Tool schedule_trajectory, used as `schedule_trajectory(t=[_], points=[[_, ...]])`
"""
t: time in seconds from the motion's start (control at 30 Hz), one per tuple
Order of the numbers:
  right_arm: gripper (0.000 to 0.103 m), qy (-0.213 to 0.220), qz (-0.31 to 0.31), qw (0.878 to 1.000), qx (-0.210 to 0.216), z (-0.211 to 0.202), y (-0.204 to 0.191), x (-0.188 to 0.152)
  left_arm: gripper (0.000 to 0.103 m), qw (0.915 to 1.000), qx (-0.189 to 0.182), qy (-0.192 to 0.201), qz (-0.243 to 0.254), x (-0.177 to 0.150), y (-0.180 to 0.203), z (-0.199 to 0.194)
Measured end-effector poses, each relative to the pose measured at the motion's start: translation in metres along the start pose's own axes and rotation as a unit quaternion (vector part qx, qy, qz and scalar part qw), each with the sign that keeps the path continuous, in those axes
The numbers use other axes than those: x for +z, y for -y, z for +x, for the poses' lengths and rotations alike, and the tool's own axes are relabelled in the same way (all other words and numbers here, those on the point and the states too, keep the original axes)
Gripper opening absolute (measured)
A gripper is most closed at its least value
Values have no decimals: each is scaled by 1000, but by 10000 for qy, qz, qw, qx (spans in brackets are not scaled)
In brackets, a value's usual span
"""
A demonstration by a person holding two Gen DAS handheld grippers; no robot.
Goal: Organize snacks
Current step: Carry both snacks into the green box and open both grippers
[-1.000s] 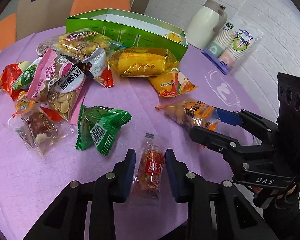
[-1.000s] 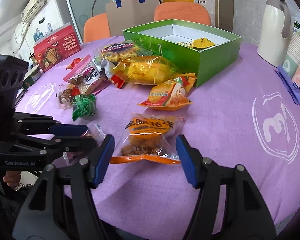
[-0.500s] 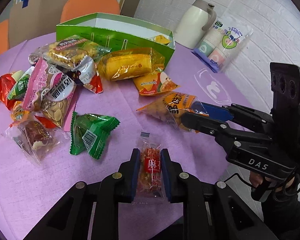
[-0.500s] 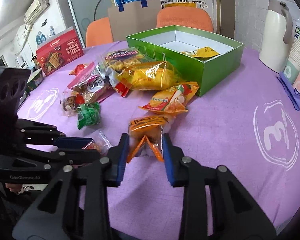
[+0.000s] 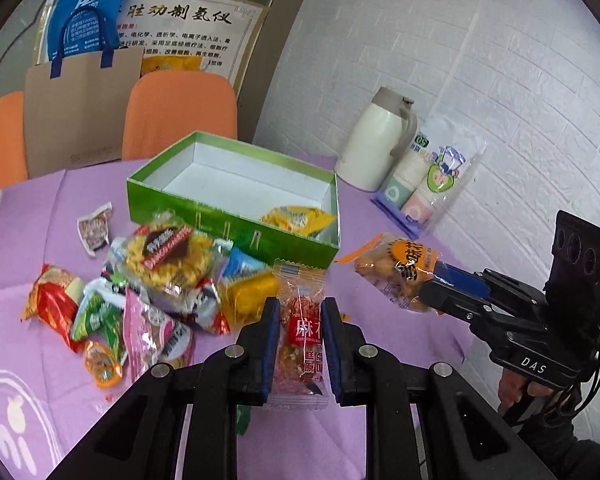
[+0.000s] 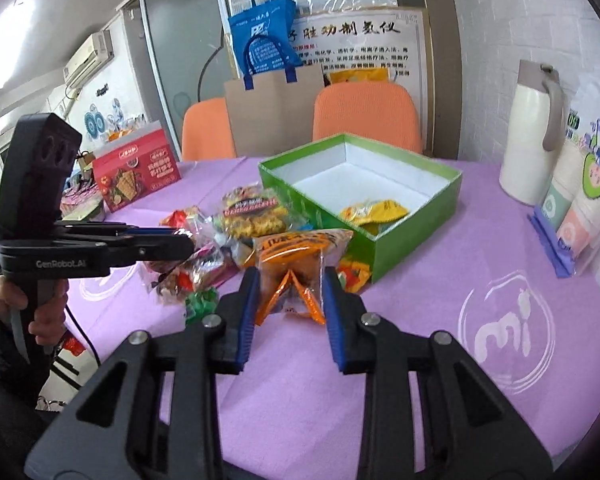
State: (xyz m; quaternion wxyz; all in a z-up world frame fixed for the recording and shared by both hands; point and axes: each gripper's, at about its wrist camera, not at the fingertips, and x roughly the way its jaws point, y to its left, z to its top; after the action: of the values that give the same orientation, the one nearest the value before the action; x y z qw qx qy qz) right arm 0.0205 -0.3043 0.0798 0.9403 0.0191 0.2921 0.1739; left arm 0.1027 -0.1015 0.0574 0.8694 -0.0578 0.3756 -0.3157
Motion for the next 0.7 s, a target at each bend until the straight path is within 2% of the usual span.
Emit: schedule_trajectory(t=[0.17, 0.33, 0.5, 0.63, 0.7], points=[[34, 235, 126, 9993, -276, 26, 20, 34, 21, 9998, 97, 164, 20, 46, -6, 24], [34, 69, 443, 9979, -471, 76, 49, 46, 21, 9995, 105, 34, -289, 81, -27, 74], [34, -146, 727, 9961, -486, 114, 70, 45, 21, 9981, 176, -231, -541, 97, -43, 124], [34, -201, 788, 9955, -492, 133, 78, 43, 21, 9967, 241, -362, -679, 99, -52, 148], [40, -258, 695, 9962, -468, 142, 78, 43, 23, 9965, 309, -344, -703, 100, -54, 153]])
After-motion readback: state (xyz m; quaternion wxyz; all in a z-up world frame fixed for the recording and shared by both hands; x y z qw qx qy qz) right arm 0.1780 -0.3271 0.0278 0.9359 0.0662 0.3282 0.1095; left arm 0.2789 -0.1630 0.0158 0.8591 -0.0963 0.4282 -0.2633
